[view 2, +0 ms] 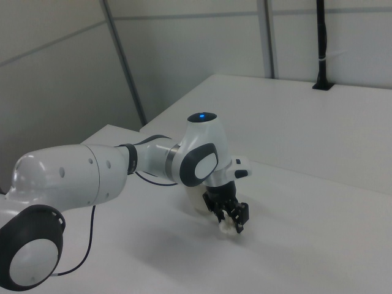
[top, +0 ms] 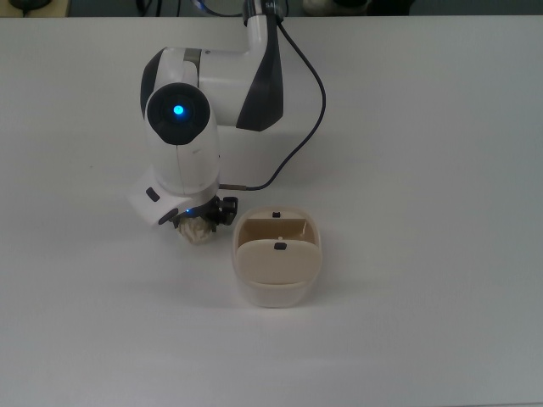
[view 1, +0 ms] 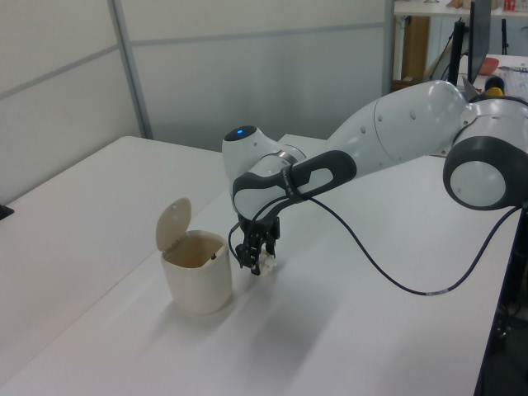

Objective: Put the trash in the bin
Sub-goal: 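Close the gripper on the paper ball, then lift the paper ball and carry it over the open cream bin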

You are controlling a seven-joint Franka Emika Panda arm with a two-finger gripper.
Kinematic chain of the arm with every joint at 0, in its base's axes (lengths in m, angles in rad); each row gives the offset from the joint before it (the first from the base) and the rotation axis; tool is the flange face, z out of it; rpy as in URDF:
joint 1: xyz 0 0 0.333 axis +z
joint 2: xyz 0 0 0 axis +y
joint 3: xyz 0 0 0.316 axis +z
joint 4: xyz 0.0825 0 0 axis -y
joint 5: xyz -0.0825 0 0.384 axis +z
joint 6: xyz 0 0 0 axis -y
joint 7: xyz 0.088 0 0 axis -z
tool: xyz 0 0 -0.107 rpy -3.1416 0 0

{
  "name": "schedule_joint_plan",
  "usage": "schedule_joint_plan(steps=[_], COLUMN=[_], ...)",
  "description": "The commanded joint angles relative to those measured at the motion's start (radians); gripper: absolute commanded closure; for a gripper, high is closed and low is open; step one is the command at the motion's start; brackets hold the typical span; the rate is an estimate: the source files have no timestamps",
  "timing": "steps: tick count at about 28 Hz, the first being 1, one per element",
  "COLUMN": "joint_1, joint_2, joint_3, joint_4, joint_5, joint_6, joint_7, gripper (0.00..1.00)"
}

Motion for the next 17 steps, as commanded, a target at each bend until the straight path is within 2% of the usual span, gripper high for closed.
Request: schedule_joint_plan(steps=[1,7,17], joint_1=[-0.001,-0.005,0.002], joint_2=[-0.009,-0.052,-0.198], joint_3=[-0.003,-0.005,0.006], joint_4=[-0.006,-0.006,-0.001], joint_5=[0.01,0.01,0.035], joint_6=[0.015,0.001,-0.076], joint_7=[0.014,0.015,0.007], gripper=[0.48,0.48,0.45])
